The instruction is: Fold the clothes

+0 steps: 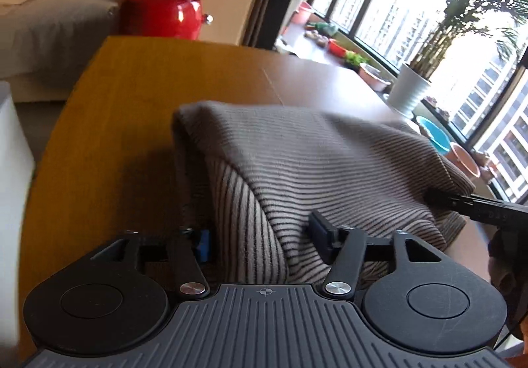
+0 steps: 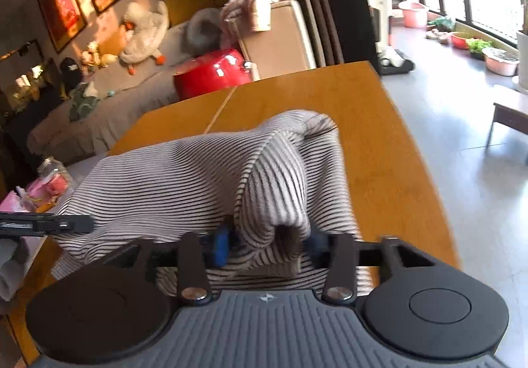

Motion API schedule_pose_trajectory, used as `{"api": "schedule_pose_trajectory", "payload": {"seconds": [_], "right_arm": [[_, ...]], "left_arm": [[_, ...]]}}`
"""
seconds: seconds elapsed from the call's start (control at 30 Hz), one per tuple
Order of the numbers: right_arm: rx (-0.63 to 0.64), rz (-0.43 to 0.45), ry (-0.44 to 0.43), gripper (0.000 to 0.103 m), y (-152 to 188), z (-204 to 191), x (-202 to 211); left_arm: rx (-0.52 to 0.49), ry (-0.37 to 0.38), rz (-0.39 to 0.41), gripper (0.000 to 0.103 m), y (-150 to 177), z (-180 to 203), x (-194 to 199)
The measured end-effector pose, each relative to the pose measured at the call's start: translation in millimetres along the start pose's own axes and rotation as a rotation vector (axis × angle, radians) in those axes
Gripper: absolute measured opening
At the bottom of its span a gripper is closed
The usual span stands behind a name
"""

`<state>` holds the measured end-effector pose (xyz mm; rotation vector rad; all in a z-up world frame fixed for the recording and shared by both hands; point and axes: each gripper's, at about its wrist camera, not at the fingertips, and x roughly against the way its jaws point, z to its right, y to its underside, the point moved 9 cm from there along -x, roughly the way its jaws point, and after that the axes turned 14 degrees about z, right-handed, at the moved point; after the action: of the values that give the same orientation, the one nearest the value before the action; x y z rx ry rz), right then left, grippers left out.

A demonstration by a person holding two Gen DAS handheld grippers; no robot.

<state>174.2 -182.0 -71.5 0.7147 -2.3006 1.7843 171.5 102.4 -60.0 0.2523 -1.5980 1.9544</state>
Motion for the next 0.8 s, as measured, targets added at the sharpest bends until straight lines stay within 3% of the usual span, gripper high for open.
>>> {"api": "schedule_pose_trajectory", "payload": {"seconds": [0.13,0.23,0.27,0.3,0.33,0.4,0.47,0.57,0.67,0.8], "right_arm": [[0.028,0.109,0.028,0.068,-37.2,7.5,13.9],[0.092,0.162,0.016,0.069,-58.3,-3.5,10.8],[0.126,0.163,0.002,0.062,-60.5,-10.6,4.8],[0.159,0.163,-0.013,0.046,-62.7,-17.7,-1.3],[0.18,0.149,-0.033,0.04,-62.3,-24.5,-9.6],[0.207,0.101,-0.047,0.037,-53.2,-30.0,-31.3],[0.235,0.053,-0.051,0.037,-43.0,-33.4,-53.1],[0.3,0.012,-0.039,0.037,-21.0,-26.3,-71.9],[0.34,0.017,-0.035,0.038,-12.2,-25.4,-59.1],[0.286,0.003,-0.028,0.04,3.1,-24.3,-24.2]], "left_arm": [[-0.044,0.002,0.07,0.081,-25.2,11.4,23.7],[-0.032,0.079,0.078,0.083,-35.4,33.4,31.2],[-0.02,0.115,0.059,0.083,-33.4,41.6,29.3],[-0.002,0.152,0.029,0.083,-27.6,48.8,24.9],[0.016,0.188,-0.001,0.083,-21.9,56.0,20.8],[0.06,0.224,-0.082,0.083,-1.8,64.5,7.7],[0.083,0.218,-0.129,0.083,13.9,64.3,-5.6],[0.08,0.206,-0.093,0.083,9.5,58.2,-10.5],[0.087,0.169,-0.059,0.081,0.6,43.9,-19.0],[0.066,0.137,-0.004,0.082,-16.4,32.4,-42.1]]}}
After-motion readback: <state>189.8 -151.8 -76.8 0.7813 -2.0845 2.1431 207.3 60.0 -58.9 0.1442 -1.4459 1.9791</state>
